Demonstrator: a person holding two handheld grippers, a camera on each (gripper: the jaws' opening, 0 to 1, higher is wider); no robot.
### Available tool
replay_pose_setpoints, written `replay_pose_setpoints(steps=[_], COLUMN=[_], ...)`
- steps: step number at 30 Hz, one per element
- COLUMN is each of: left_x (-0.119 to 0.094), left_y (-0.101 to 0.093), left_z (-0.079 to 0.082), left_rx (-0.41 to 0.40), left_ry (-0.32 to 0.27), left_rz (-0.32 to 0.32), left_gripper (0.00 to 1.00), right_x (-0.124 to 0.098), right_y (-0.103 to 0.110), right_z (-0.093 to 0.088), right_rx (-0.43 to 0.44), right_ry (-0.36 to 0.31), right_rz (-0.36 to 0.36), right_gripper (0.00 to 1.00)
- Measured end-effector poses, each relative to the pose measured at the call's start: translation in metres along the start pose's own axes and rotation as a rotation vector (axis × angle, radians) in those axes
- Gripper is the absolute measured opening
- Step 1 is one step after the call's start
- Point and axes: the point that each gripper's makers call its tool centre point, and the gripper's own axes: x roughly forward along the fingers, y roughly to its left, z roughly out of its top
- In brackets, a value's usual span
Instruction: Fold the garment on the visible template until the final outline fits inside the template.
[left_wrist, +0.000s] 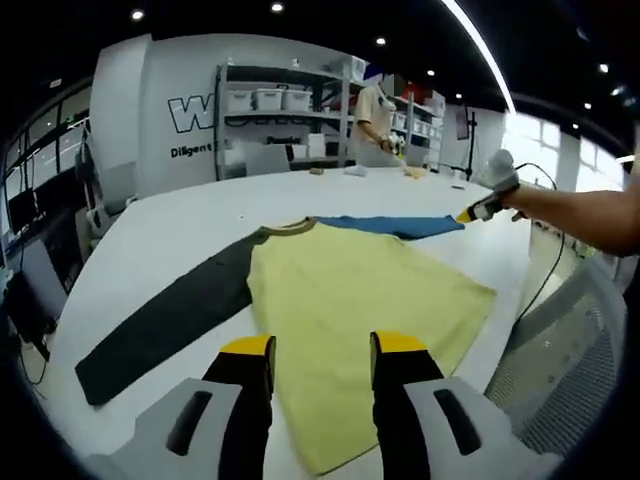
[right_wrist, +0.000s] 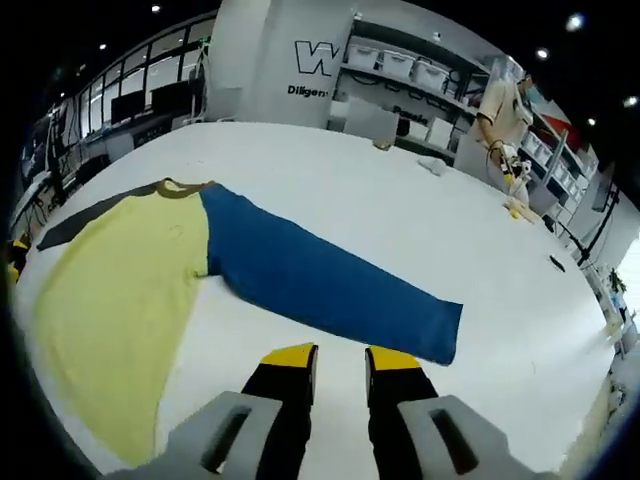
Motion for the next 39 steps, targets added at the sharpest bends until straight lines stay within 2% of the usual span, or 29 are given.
replay_pose_setpoints(steps=[4,5,8,18,26,28,29,32,36,37,39], left_x=[0.001,0.002,0.002,0.003,0.003,0.003,0.003,0.003,0.003,0.003,0.003], left_y=[0.000,0.001,0.001,0.006,0.004,0.003,0.003,0.006,0.006,0.006,0.006], left_z=[-0.002,-0.003,-0.006,-0.013,-0.015,-0.018,-0.018,-0.020,-0.020,-0.021,-0.021], left_rx=[-0.002,0.002,0.005,0.006,0.005,0.006,0.005,-0.011,-0.012,-0.011,-0.014], left_ry=[0.008,0.014,0.025,0.052,0.063,0.073,0.072,0.082,0.084,0.087,0.086], left_rz=[-0.001,-0.001,0.001,0.021,0.017,0.013,0.011,0.017,0.018,0.019,0.017], left_gripper=[0.33,0.33,0.32,0.31,0.28,0.27,0.27,0.26,0.24,0.24,0.23], right_x=[0.008,0.012,0.024,0.048,0.057,0.062,0.061,0.060,0.062,0.061,0.061], right_y=[-0.018,-0.035,-0.062,-0.101,-0.106,-0.105,-0.106,-0.108,-0.100,-0.102,-0.103], right_z=[-0.001,-0.004,-0.009,-0.023,-0.031,-0.038,-0.040,-0.036,-0.034,-0.034,-0.035], right_rx=[0.042,0.088,0.154,0.271,0.306,0.328,0.311,0.333,0.401,0.362,0.384], right_ry=[-0.003,-0.004,-0.009,0.000,0.017,0.031,0.043,0.018,0.003,0.011,0.004], right_rz=[-0.032,-0.080,-0.129,-0.207,-0.213,-0.207,-0.229,-0.224,-0.181,-0.197,-0.195], right_gripper=[0.16,0.16,0.16,0.15,0.15,0.16,0.15,0.16,0.10,0.10,0.09])
